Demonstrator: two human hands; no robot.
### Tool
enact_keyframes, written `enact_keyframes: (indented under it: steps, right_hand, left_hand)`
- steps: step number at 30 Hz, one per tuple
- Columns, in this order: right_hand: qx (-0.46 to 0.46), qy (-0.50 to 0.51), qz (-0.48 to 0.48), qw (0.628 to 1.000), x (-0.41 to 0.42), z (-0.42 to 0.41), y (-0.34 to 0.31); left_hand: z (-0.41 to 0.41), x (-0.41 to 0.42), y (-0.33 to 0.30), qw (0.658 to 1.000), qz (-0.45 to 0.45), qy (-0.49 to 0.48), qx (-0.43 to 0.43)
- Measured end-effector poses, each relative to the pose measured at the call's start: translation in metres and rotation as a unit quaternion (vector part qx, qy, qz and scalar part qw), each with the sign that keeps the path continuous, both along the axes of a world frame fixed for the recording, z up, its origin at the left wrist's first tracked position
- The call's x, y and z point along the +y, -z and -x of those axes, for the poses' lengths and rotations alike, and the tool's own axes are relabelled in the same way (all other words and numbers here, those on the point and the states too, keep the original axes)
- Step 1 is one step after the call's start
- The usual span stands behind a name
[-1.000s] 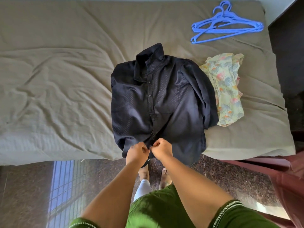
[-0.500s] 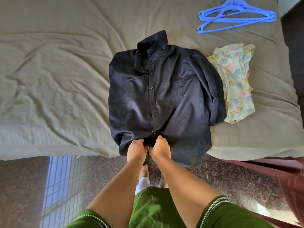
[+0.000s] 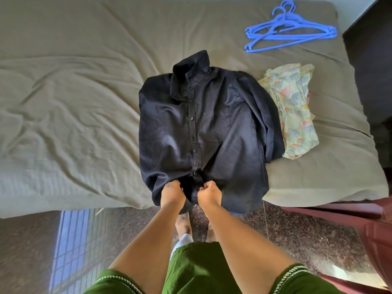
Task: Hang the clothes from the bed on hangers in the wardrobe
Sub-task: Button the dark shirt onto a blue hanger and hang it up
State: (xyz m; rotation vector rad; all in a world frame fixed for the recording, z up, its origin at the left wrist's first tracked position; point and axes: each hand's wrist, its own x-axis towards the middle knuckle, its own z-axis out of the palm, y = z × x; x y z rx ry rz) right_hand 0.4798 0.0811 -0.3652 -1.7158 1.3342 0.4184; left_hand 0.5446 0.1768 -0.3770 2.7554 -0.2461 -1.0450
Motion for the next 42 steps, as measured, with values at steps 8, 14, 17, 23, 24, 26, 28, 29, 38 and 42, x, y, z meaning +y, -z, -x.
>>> enact_keyframes:
  steps: [8, 14, 17, 23, 24, 26, 28, 29, 38, 42]
  right_hand:
    - [-0.052, 0.100, -0.103, 0.988, -0.010, -0.003, -0.069]
    - [-0.024, -0.105, 0.013, 0.994, -0.035, -0.008, -0.131]
    - [-0.013, -0.142, 0.077, 0.987, -0.039, -0.010, -0.149]
    - [-0.050, -0.159, 0.131, 0.977, -0.048, 0.001, -0.164]
    - [-0.049, -0.158, 0.127, 0.978, -0.050, 0.003, -0.164]
    - [-0.042, -0.152, 0.108, 0.982, -0.050, 0.005, -0.165]
    - [-0.021, -0.148, 0.068, 0.986, -0.052, 0.004, -0.162]
    - [-0.011, -0.150, 0.044, 0.988, -0.051, 0.002, -0.162]
    - [-0.070, 0.040, -0.238, 0.968, -0.041, 0.001, -0.162]
    - [-0.063, 0.028, -0.239, 0.968, -0.043, 0.001, -0.164]
  left_hand:
    - [0.010, 0.000, -0.080, 0.987, 0.110, -0.114, 0.026]
    - [0.005, -0.008, -0.137, 0.966, 0.203, -0.158, -0.003]
    - [0.004, -0.010, -0.152, 0.964, 0.203, -0.172, 0.007]
    - [0.007, -0.014, -0.161, 0.963, 0.166, -0.196, 0.077]
    - [0.007, -0.013, -0.153, 0.956, 0.182, -0.206, 0.102]
    - [0.009, -0.009, -0.143, 0.937, 0.224, -0.241, 0.117]
    - [0.014, -0.007, -0.146, 0.921, 0.260, -0.271, 0.103]
    - [0.016, -0.007, -0.150, 0.916, 0.275, -0.277, 0.099]
    - [0.015, -0.018, -0.157, 0.878, 0.307, -0.318, 0.186]
    - [0.013, -0.019, -0.164, 0.833, 0.345, -0.375, 0.216]
